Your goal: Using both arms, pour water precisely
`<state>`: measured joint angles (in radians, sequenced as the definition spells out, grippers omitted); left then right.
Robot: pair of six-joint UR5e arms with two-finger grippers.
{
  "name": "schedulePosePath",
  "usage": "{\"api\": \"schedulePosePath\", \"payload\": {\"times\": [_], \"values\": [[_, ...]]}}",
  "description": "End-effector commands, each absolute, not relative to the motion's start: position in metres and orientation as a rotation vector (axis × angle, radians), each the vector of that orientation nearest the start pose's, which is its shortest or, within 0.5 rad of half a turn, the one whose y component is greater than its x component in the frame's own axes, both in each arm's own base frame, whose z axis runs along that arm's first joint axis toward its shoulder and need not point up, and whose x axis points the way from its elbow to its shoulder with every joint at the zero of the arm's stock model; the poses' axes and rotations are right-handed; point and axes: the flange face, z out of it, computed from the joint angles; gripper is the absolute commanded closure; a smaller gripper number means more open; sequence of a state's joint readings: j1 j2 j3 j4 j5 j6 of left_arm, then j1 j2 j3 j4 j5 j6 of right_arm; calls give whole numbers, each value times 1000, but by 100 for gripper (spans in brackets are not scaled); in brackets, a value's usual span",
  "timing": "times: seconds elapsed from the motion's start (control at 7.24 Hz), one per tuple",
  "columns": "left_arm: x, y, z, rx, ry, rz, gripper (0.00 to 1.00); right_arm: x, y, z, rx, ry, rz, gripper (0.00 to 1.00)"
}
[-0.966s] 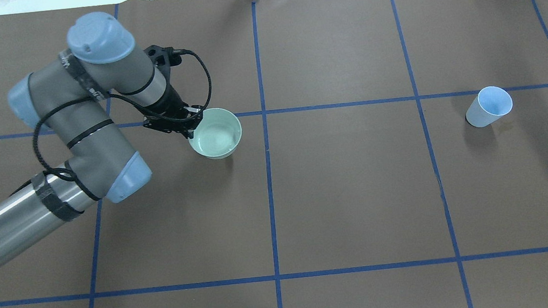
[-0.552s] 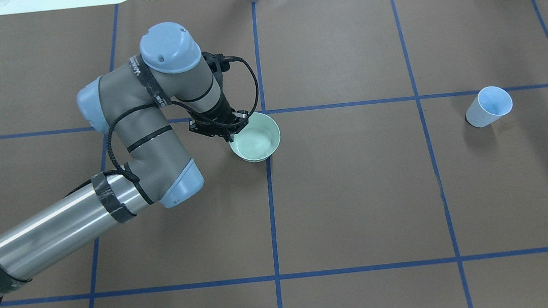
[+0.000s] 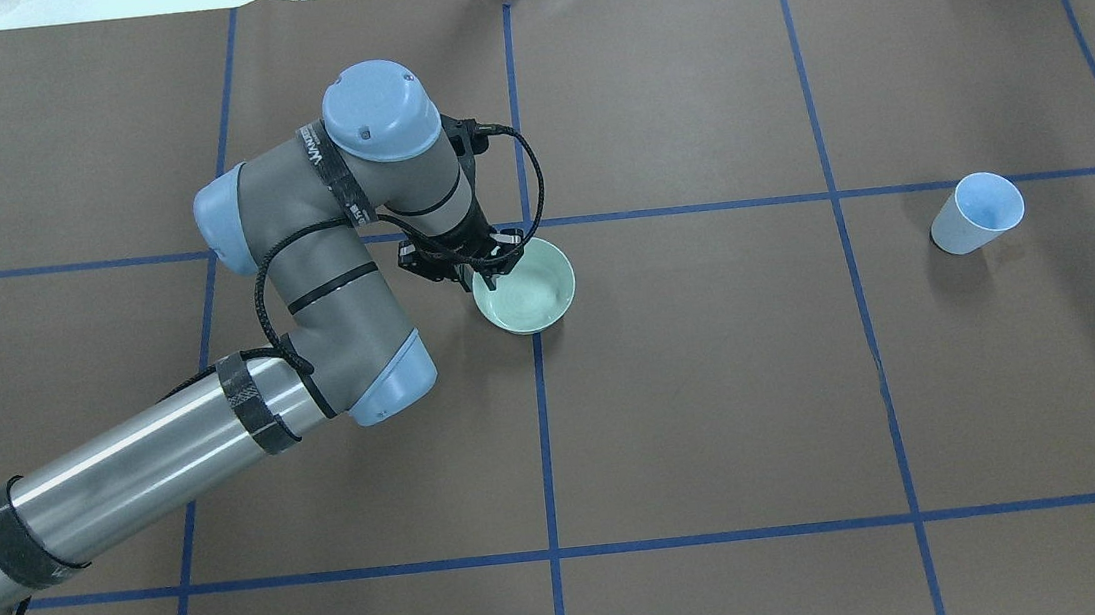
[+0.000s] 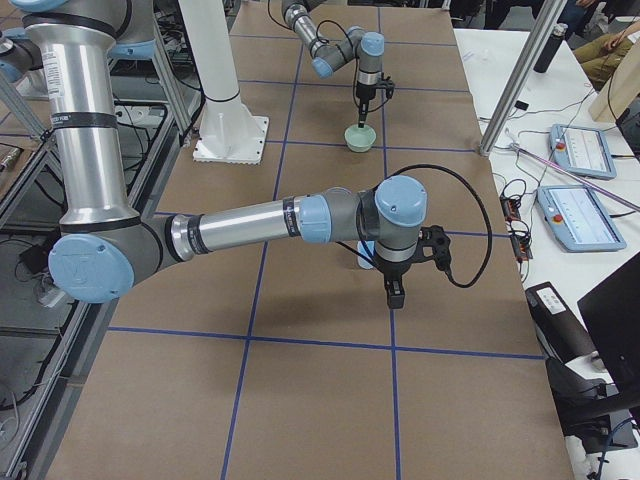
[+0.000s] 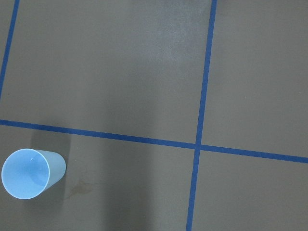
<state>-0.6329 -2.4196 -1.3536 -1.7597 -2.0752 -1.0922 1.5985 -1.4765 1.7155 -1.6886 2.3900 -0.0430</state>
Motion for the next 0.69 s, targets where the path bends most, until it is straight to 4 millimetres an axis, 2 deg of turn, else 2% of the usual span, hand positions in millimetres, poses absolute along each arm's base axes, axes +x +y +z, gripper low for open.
{"api": "schedulePosePath", "payload": {"times": [0.0,0.14,0.28,0.41,0.55], "values": [[528,-541,177,74,962,34,0,75,-527,546,147,-813,-66,0],[491,-542,198,55,954,9,0,70,-529,544,148,-814,-76,0],[441,-535,221,71,958,41,0,64,-535,531,137,-819,-28,0],[386,-524,239,92,930,102,0,44,-533,506,128,-828,13,0],[340,-518,259,119,868,176,0,28,-530,485,117,-838,59,0]]}}
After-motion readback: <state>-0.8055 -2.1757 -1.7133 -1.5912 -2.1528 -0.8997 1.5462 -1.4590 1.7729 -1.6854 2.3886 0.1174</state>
